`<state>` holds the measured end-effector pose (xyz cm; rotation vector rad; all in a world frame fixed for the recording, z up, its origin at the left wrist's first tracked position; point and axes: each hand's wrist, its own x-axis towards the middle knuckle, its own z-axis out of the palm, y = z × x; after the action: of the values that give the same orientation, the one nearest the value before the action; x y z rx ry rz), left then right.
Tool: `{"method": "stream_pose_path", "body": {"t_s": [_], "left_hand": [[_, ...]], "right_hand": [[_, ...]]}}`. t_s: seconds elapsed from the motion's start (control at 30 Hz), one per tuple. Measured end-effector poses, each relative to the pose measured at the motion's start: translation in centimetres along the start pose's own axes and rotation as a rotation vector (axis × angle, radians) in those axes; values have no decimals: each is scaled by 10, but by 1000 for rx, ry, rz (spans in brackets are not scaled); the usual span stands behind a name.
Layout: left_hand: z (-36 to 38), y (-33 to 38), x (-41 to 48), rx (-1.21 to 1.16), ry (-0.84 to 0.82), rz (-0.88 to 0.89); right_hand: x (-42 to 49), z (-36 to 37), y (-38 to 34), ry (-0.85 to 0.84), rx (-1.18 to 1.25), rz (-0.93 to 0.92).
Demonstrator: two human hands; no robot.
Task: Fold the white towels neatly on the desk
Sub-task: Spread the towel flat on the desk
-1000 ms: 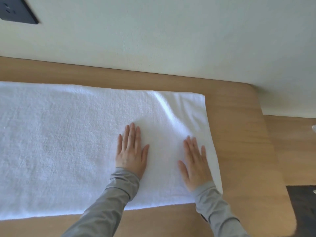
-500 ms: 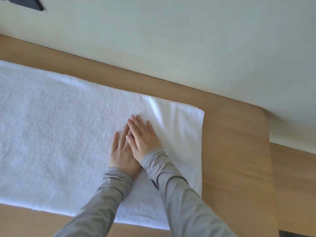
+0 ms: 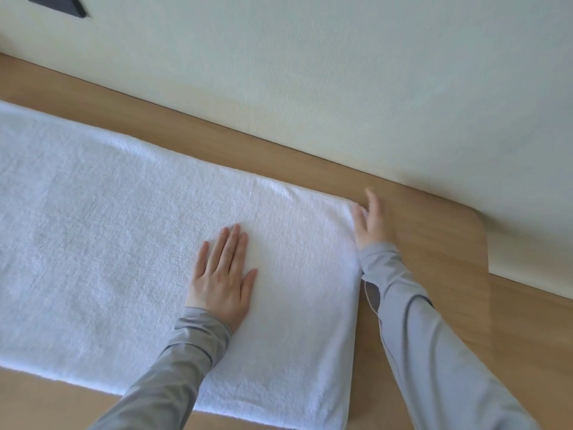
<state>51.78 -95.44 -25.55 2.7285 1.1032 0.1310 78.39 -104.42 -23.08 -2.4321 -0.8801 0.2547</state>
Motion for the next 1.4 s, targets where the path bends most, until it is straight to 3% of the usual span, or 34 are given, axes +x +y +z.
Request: {"method": "stream_pose_path", "body": {"t_s": [0.03,0.1,0.2,0.37,0.53,0.67,0.87,0.97,1.07,1.17,1.23,1.3,1.4], "left_hand": [[0,0,0,-1,-1,0],[0,0,0,-3,-3,2],[-1,-1,0,-7,-2,4],[-3,-1,-1,-17,-4,12],[-4,-1,0,-23,-11,4],[-4,1,0,-25,-23,-3],[-5,1,0,-43,-22,-4],[-5,1,0,-40,-29,-3],[-6,2,0,-41,-29,-5],[-7,2,0,-50,-27,-7],[-7,3,0,-58,-27,-10],[-8,3,0,-61,-30,-9],[-7,3,-1,-58,-33,-6]], "right_hand": [[1,-6,3,58,61,80],[3,-12,8,19,45,166],[8,-13,9,-28,67,178],[15,-12,12,20,323,189],[22,0,13,35,212,246],[9,4,9,144,125,342],[-2,5,3,199,296,501],[1,-2,0,161,215,519],[-16,-1,-19,188,-28,374],[-69,16,-56,220,-143,18],[-117,38,-78,113,-198,-180],[-159,51,-83,-46,-283,-240],[-179,47,-54,-95,-382,-169]]}}
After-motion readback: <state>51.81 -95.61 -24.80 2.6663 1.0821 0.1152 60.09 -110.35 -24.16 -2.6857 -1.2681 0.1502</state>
